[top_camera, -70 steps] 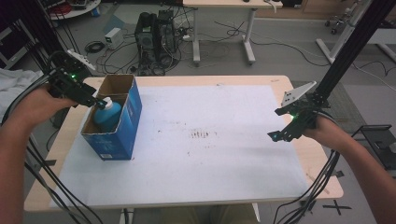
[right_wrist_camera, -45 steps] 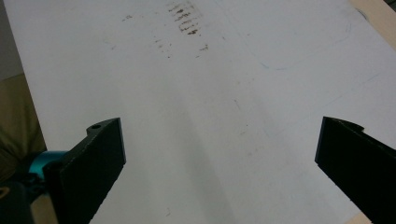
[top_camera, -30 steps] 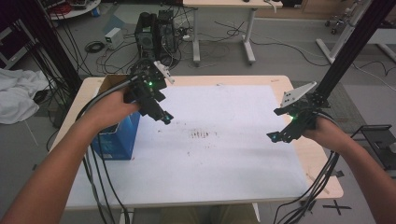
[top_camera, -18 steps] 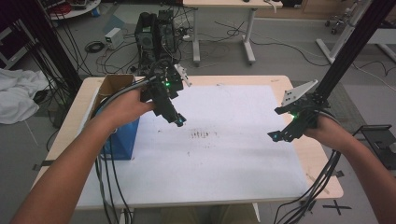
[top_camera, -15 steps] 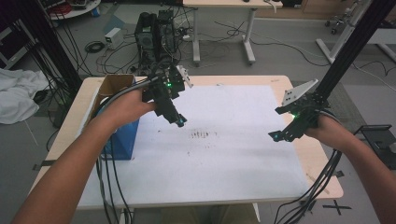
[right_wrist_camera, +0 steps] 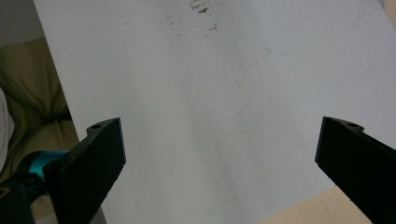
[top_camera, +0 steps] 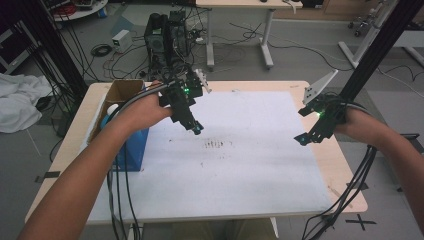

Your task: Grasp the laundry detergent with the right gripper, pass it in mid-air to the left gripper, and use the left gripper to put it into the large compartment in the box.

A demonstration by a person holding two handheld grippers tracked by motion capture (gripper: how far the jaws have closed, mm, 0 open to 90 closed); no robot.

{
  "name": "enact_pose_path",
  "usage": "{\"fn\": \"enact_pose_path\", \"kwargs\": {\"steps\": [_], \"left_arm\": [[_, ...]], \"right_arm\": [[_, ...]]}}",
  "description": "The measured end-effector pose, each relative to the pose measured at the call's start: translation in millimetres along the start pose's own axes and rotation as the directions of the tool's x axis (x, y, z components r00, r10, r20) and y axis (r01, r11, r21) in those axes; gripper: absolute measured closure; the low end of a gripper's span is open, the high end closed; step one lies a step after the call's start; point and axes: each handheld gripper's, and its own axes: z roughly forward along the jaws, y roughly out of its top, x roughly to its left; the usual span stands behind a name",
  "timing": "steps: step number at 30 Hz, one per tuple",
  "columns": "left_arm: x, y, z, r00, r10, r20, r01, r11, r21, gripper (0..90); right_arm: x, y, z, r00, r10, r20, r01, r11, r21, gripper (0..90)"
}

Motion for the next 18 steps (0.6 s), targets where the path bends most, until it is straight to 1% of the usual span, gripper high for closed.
{"fn": "enact_pose_path", "kwargs": {"steps": [1,2,3,6,7,9,11,12,13,14,16,17,18], "left_arm": [[0.6,0.9,0.8,1.0000,0.002,0.001,-0.002,1.0000,0.006,10.4],[1.2,1.8,1.4,1.0000,0.008,0.005,-0.008,0.9999,0.014,10.4],[1.8,2.5,2.3,0.9999,0.010,0.006,-0.010,0.9998,0.015,10.4],[3.2,4.6,4.1,0.9998,0.015,0.012,-0.016,0.9996,0.021,10.4],[3.5,5.1,4.7,0.9998,0.015,0.012,-0.015,0.9996,0.022,10.4],[5.3,5.9,5.2,0.9995,0.020,0.026,-0.021,0.9995,0.024,10.5],[5.9,6.3,6.0,0.9997,0.018,0.015,-0.018,0.9996,0.019,10.5],[6.7,6.7,5.6,0.9996,0.020,0.022,-0.020,0.9995,0.024,10.5],[7.3,7.0,5.6,0.9995,0.025,0.018,-0.026,0.9994,0.024,10.5],[6.4,7.2,6.5,0.9998,0.013,0.012,-0.013,0.9998,0.014,10.5],[6.3,7.9,6.0,0.9996,0.019,0.022,-0.019,0.9996,0.021,10.4],[5.2,7.7,7.1,0.9998,0.007,0.017,-0.007,0.9999,0.007,10.4],[5.8,8.2,5.8,0.9997,0.018,0.019,-0.019,0.9995,0.027,10.4]], "right_arm": [[-2.2,4.6,-2.4,0.9998,-0.019,-0.003,0.019,1.000,0.024,0.7],[-3.8,6.7,-3.9,0.9996,-0.028,-0.003,0.029,0.999,0.038,0.7],[-4.4,8.2,-4.9,0.9998,-0.017,0.004,0.017,0.999,0.044,0.7],[-8.6,9.6,-6.4,1.0000,-0.006,0.000,0.006,0.999,0.032,0.7],[-9.8,9.4,-5.4,0.9999,-0.013,-0.004,0.013,0.999,0.033,0.7],[-10.4,9.6,-3.1,0.9999,-0.016,-0.001,0.016,0.999,0.039,0.7],[-9.6,10.9,-1.9,0.9998,-0.021,-0.003,0.021,0.999,0.041,0.7],[-9.0,12.0,-1.5,0.9998,-0.021,-0.006,0.021,0.999,0.041,0.7],[-9.1,12.8,-0.9,0.9995,-0.028,-0.012,0.029,0.999,0.037,0.7],[-9.5,13.8,-0.3,0.9991,-0.038,-0.018,0.038,0.999,0.037,0.7],[-9.0,15.4,1.3,0.9995,-0.030,-0.013,0.031,0.999,0.040,0.7],[-9.5,15.9,2.1,0.9993,-0.037,-0.013,0.037,0.999,0.038,0.7],[-9.6,16.5,2.9,0.9993,-0.036,-0.012,0.037,0.999,0.038,0.7]]}}
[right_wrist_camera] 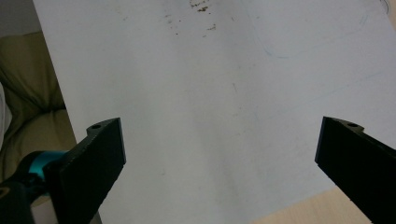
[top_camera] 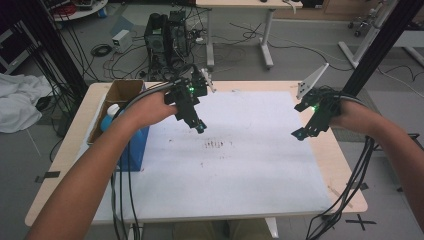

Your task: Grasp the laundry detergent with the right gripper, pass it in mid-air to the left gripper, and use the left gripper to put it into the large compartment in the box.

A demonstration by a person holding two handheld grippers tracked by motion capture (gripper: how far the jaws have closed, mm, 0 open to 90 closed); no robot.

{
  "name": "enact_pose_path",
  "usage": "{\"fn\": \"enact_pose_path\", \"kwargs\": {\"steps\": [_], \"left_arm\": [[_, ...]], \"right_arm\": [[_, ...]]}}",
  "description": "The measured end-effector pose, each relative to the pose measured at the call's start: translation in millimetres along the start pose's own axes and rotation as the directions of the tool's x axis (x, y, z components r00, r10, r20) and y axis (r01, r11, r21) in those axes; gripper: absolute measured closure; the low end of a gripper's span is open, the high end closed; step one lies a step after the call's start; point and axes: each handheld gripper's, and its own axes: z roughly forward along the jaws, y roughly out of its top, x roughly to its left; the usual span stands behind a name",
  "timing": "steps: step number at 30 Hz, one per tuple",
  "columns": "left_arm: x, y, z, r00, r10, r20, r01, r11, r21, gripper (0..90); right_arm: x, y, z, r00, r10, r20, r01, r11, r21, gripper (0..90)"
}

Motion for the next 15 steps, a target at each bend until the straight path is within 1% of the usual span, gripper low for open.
{"fn": "enact_pose_path", "kwargs": {"steps": [2,3,4,5,6,7,8,9,10,11,13,14,15], "left_arm": [[0.1,-0.2,-0.2,1.0000,0.004,0.000,-0.004,1.0000,0.009,10.4],[-1.6,-0.5,1.3,0.9998,-0.019,-0.003,0.019,0.9998,-0.010,10.4],[-0.2,-0.2,-0.1,1.0000,0.004,-0.004,-0.004,0.9999,0.010,10.4],[-0.1,-0.4,0.3,1.0000,0.006,-0.003,-0.006,1.0000,0.001,10.4],[-0.5,-0.1,0.0,1.0000,0.003,-0.005,-0.003,1.0000,-0.001,10.4],[-0.7,-0.3,0.8,1.0000,0.000,-0.001,0.000,0.9999,-0.014,10.4],[-0.5,0.4,0.0,1.0000,0.007,-0.005,-0.007,1.0000,-0.004,10.4],[-0.4,0.5,0.3,0.9999,0.007,-0.007,-0.007,1.0000,-0.005,10.4],[-0.2,0.4,0.7,1.0000,0.004,0.003,-0.004,1.0000,-0.004,10.4],[-0.2,0.1,1.4,1.0000,-0.001,0.004,0.001,1.0000,-0.010,10.4],[0.2,-0.1,0.9,1.0000,0.000,-0.006,0.000,1.0000,-0.002,10.4],[0.6,-0.4,0.6,1.0000,0.000,-0.002,0.000,1.0000,0.001,10.4],[0.7,-0.3,-0.3,1.0000,-0.002,-0.002,0.002,1.0000,0.007,10.4]], "right_arm": [[0.3,1.0,0.2,1.0000,-0.002,0.001,0.002,1.000,-0.001,0.7],[0.5,1.2,0.3,1.0000,-0.006,0.002,0.006,1.000,-0.007,0.7],[1.1,1.9,0.6,1.0000,-0.005,-0.003,0.005,1.000,-0.004,0.7],[1.5,2.1,0.7,1.0000,-0.008,0.000,0.008,1.000,-0.004,0.7],[2.2,2.3,0.8,1.0000,-0.006,-0.002,0.006,1.000,-0.001,0.7],[1.9,2.6,1.4,0.9999,-0.015,-0.002,0.015,1.000,-0.004,0.7],[2.8,2.8,1.3,1.0000,-0.006,-0.004,0.006,1.000,0.000,0.7],[2.9,2.8,1.3,1.0000,-0.005,-0.004,0.005,1.000,0.000,0.7],[2.9,2.8,1.3,1.0000,-0.005,-0.004,0.005,1.000,-0.001,0.7],[2.8,2.8,1.3,1.0000,-0.006,-0.004,0.006,1.000,-0.001,0.7],[2.4,2.7,1.5,1.0000,-0.006,-0.001,0.006,1.000,-0.004,0.7],[2.2,2.8,1.6,0.9999,-0.011,-0.002,0.011,1.000,-0.006,0.7],[3.1,2.8,1.5,1.0000,0.000,-0.003,0.000,1.000,-0.001,0.7]]}}
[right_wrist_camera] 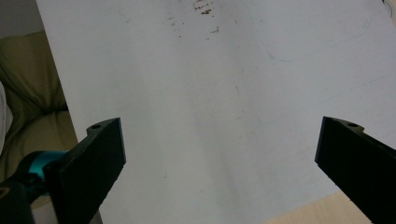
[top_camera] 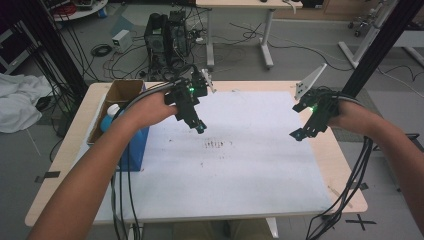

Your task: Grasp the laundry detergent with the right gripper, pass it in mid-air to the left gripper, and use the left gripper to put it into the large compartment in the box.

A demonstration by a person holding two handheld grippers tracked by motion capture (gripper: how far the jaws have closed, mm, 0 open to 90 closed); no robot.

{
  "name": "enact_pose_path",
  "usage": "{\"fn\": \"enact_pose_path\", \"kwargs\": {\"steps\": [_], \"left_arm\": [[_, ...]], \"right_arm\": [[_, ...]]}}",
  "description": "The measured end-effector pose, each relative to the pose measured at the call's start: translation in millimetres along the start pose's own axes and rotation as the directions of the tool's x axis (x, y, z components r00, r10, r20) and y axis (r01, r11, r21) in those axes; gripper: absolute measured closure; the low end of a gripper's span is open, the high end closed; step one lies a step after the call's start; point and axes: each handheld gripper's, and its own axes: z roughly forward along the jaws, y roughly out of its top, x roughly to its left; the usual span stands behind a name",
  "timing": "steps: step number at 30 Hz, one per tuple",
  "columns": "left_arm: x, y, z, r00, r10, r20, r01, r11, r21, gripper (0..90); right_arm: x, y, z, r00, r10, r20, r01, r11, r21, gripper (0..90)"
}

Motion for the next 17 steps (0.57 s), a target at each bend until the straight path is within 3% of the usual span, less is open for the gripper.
{"fn": "enact_pose_path", "kwargs": {"steps": [3,17], "left_arm": [[0.0,-1.3,0.8,1.0000,-0.003,-0.001,0.003,0.9998,-0.019,10.4],[0.5,-3.8,0.2,0.9999,-0.008,0.009,0.008,1.0000,-0.006,10.4]], "right_arm": [[-0.1,0.8,0.8,0.9999,-0.010,-0.005,0.010,1.000,-0.003,0.7],[1.7,1.4,5.0,0.9998,-0.016,-0.009,0.015,1.000,-0.004,0.7]]}}
